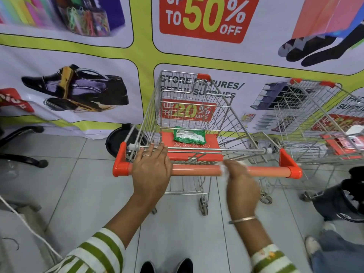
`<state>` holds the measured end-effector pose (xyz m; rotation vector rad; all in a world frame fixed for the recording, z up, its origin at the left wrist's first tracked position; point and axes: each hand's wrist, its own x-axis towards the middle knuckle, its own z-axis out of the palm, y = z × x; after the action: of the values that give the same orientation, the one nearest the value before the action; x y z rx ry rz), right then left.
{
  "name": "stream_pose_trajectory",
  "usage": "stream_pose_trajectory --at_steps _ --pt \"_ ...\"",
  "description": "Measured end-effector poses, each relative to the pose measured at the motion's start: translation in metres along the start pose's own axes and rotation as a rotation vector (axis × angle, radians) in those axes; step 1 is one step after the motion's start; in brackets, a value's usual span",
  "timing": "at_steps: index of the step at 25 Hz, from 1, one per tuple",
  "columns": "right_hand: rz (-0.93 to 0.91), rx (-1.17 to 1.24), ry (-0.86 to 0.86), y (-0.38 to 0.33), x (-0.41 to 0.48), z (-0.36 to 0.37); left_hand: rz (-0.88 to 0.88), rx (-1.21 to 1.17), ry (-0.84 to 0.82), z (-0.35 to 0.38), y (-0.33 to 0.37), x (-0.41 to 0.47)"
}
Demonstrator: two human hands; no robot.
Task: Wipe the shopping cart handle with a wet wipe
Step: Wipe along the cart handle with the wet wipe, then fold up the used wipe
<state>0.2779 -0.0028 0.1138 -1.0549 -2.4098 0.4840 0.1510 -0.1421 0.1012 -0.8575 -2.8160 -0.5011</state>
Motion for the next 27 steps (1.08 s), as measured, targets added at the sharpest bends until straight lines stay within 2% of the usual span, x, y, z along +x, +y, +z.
stream_pose_trajectory --at_steps 4,6,8,11,13,15,17,19,20,22,24,26,27 --pt "-0.305 0.061 -0.046 -0.068 -0.025 0.036 0.000 -0.010 0.002 0.001 -0.003 0.002" --pt "-0.417 0.078 -0.061 -0.065 -0.022 0.036 0.007 -0.005 0.006 0.001 -0.004 0.002" --pt "-0.329 0.106 -0.134 -0.036 -0.011 0.016 0.014 -0.005 0.008 0.001 -0.004 0.000" --pt "-0.045 -0.049 -0.136 0.028 0.023 -0.026 0.006 -0.016 -0.004 0.002 -0.002 0.001" --pt "0.079 -0.127 -0.133 0.043 0.038 -0.046 0.007 -0.023 -0.002 0.002 0.000 0.001" --pt "0.051 -0.183 -0.190 0.021 0.032 -0.039 0.004 -0.031 -0.014 0.001 0.001 0.001" --pt "-0.055 -0.133 -0.283 -0.016 0.012 -0.019 -0.005 -0.040 -0.038 0.000 0.001 0.001" --pt "-0.163 0.030 -0.321 -0.046 -0.003 -0.008 -0.031 -0.061 -0.054 -0.003 0.002 0.001" --pt "-0.142 0.175 -0.326 -0.055 0.002 -0.008 -0.063 -0.117 -0.052 -0.006 0.003 0.003" --pt "0.128 0.638 -0.395 -0.060 0.028 -0.015 -0.194 -0.403 -0.038 -0.017 0.011 0.008" --pt "0.503 1.149 -0.560 -0.061 0.051 -0.023 -0.394 -0.845 -0.106 -0.033 0.024 0.019" --pt "0.707 1.465 -0.665 -0.060 0.068 -0.026 -0.584 -1.252 -0.266 -0.047 0.038 0.033" --pt "0.730 1.528 -0.690 -0.060 0.074 -0.026 -0.633 -1.389 -0.360 -0.053 0.044 0.038"
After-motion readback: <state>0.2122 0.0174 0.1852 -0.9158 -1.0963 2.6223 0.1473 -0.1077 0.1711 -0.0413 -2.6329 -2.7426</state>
